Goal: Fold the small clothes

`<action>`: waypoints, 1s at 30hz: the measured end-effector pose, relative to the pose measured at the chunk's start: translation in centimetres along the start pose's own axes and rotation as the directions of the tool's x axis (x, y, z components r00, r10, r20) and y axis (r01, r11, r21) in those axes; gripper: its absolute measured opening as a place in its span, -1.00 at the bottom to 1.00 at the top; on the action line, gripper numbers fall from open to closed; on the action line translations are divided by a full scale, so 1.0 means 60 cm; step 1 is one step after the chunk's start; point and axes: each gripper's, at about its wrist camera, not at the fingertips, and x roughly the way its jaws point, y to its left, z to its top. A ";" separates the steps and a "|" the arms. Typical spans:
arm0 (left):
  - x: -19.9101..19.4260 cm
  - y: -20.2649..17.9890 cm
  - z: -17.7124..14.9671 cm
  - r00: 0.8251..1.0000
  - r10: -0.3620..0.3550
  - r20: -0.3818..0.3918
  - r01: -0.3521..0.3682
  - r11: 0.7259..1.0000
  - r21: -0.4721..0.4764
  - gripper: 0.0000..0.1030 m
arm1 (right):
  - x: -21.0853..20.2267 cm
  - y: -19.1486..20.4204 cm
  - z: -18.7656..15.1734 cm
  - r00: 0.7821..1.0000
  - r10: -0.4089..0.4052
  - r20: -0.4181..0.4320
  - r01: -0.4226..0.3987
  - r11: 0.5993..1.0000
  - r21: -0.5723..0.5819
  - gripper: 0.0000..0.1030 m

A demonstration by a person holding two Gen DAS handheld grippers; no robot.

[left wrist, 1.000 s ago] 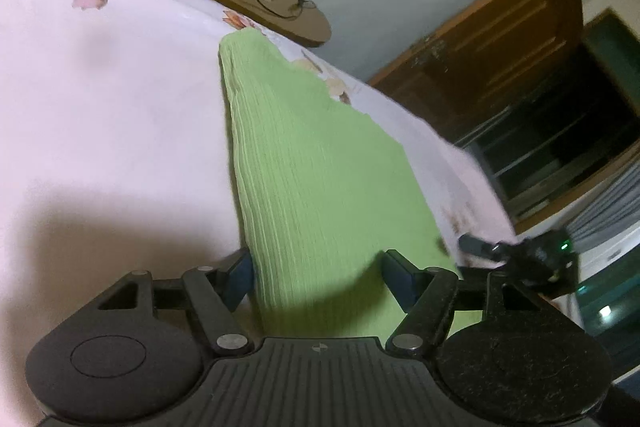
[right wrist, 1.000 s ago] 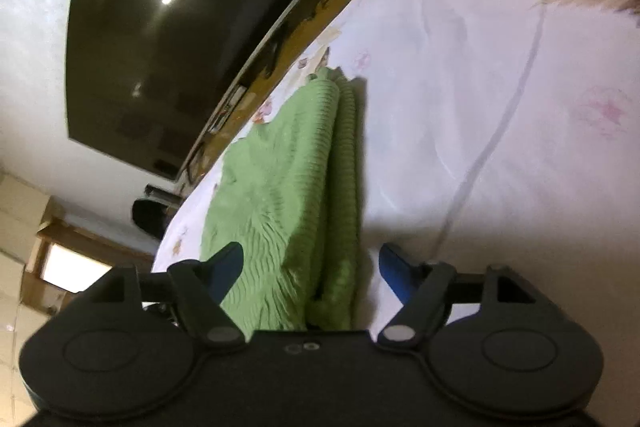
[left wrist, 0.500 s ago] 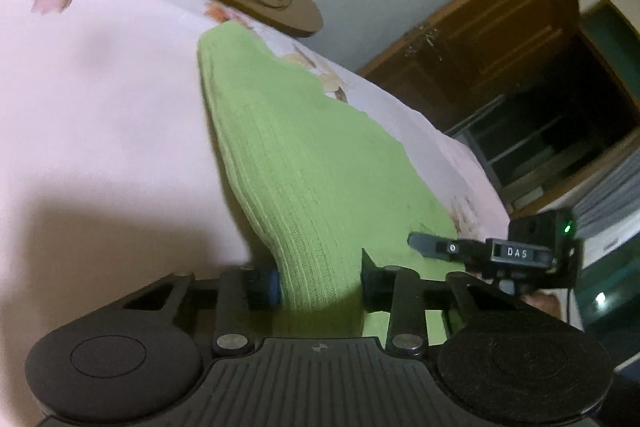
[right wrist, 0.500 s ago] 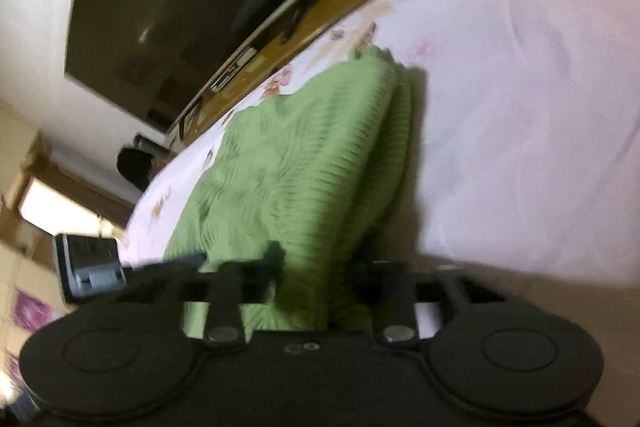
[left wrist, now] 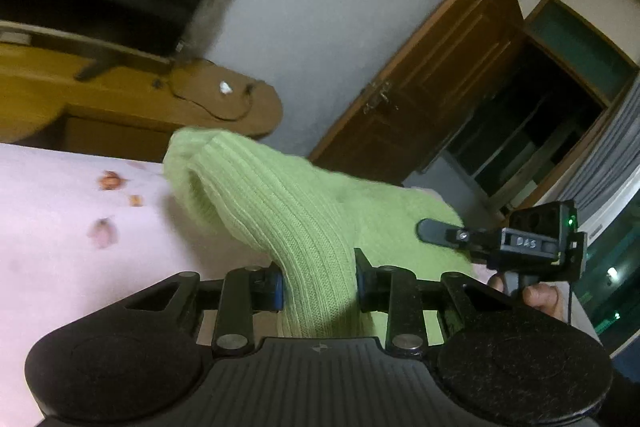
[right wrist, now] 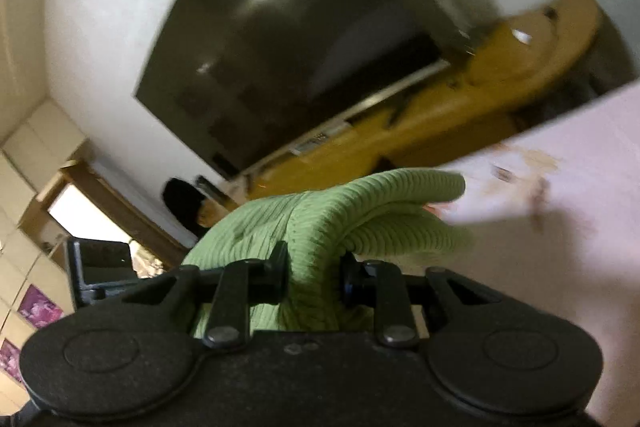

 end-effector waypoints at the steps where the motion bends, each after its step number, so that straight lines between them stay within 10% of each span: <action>1: -0.023 0.011 -0.011 1.000 0.009 -0.006 -0.009 1.000 -0.014 -0.39 | 0.008 0.016 -0.004 1.000 0.017 -0.005 -0.017 1.000 -0.001 -0.53; 8: -0.052 0.206 -0.211 0.953 0.151 -0.261 -0.228 0.929 -0.293 -0.37 | 0.171 0.001 -0.175 0.971 0.016 -0.239 0.024 0.986 0.164 -0.52; 11: -0.091 0.242 -0.265 0.988 0.072 -0.140 -0.126 0.895 -0.428 -0.30 | 0.234 -0.056 -0.271 0.944 -0.012 -0.328 0.102 0.960 0.260 -0.45; 14: -0.142 0.226 -0.286 0.993 0.063 -0.095 -0.094 0.924 -0.371 -0.05 | 0.198 -0.065 -0.280 0.967 0.028 -0.255 0.058 0.945 0.323 -0.19; 18: -0.152 0.202 -0.325 0.985 0.080 -0.156 -0.125 0.945 -0.302 -0.05 | 0.143 -0.046 -0.277 0.968 -0.017 -0.249 0.070 0.976 0.206 0.33; 21: -0.128 0.198 -0.331 0.987 0.033 -0.157 -0.083 0.942 -0.324 -0.26 | 0.138 -0.043 -0.309 0.961 -0.055 -0.271 0.106 0.978 0.178 0.36; 22: -0.114 0.199 -0.320 0.987 0.010 -0.161 -0.067 0.935 -0.349 -0.69 | 0.143 -0.046 -0.314 0.965 -0.037 -0.260 0.090 0.976 0.196 0.29; 23: -0.107 0.201 -0.320 0.987 -0.013 -0.162 -0.052 0.920 -0.388 -0.69 | 0.144 -0.045 -0.319 0.966 -0.024 -0.256 0.084 0.971 0.224 0.08; 24: -0.106 0.205 -0.324 0.989 -0.039 -0.142 -0.026 0.903 -0.429 -0.69 | 0.150 -0.051 -0.323 0.962 0.006 -0.273 0.075 0.956 0.284 -0.57; 27: -0.132 0.207 -0.324 0.986 -0.164 -0.032 0.120 0.829 -0.547 -0.70 | 0.163 -0.065 -0.322 0.965 0.051 -0.257 0.075 0.887 0.456 -0.58; 30: -0.144 0.197 -0.331 0.988 -0.085 -0.132 0.001 0.846 -0.533 -0.69 | 0.124 -0.055 -0.320 0.966 0.024 -0.258 0.110 0.863 0.493 -0.57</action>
